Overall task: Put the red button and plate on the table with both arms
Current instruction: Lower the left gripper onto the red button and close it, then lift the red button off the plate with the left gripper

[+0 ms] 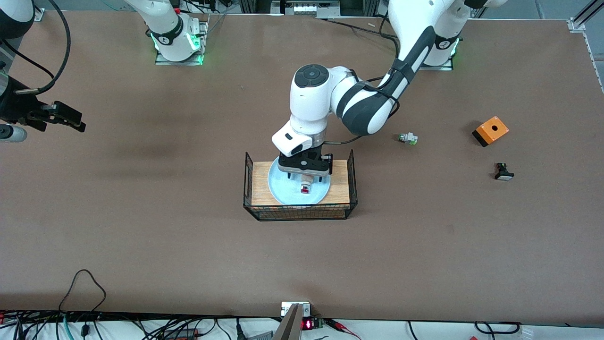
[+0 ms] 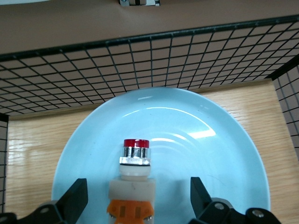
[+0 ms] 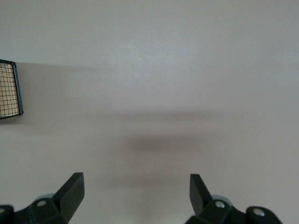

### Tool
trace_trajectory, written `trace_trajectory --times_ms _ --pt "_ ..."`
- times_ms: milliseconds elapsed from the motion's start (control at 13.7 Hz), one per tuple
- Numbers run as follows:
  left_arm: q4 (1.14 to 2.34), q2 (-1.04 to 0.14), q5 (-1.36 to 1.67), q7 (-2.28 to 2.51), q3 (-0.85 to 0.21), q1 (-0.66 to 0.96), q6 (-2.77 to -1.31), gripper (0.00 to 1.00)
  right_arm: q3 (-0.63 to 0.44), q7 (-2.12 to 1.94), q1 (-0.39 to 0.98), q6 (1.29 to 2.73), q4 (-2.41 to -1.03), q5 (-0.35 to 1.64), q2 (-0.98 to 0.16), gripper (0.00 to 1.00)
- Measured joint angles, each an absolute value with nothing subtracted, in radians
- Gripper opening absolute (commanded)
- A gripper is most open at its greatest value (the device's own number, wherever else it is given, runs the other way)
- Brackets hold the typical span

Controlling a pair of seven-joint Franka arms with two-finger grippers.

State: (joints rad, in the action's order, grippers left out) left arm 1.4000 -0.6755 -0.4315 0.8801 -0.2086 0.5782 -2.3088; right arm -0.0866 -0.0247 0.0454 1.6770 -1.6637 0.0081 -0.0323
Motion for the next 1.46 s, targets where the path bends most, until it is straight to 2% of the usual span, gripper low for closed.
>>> trace_trajectory --times_ms 73,220,659,805,1244,1463 --pt "1.4 -0.679 -0.432 0.88 -0.209 0.579 -2.309 0.4 -0.087 -0.025 0.045 1.677 -1.664 0.008 -0.033 1.0" --pt "1.4 -0.68 -0.432 0.88 -0.209 0.58 -2.308 0.22 -0.087 -0.025 0.045 1.677 -1.664 0.008 -0.034 1.0" --pt "1.375 -0.672 -0.433 0.882 -0.21 0.579 -2.274 0.2 -0.087 -0.025 0.045 1.677 -1.664 0.008 -0.034 1.0" --pt "1.346 -0.636 -0.43 0.883 -0.22 0.579 -2.168 0.2 -0.087 -0.025 0.045 1.676 -1.664 0.008 -0.037 1.0" --pt "1.33 -0.418 -0.381 0.855 -0.224 0.543 -1.799 0.21 -0.084 0.05 0.057 1.676 -1.664 0.014 -0.042 1.0" --pt "1.333 -0.382 -0.312 0.62 -0.221 0.4 -1.755 0.22 -0.068 0.245 0.132 1.676 -1.664 0.073 -0.042 1.0"
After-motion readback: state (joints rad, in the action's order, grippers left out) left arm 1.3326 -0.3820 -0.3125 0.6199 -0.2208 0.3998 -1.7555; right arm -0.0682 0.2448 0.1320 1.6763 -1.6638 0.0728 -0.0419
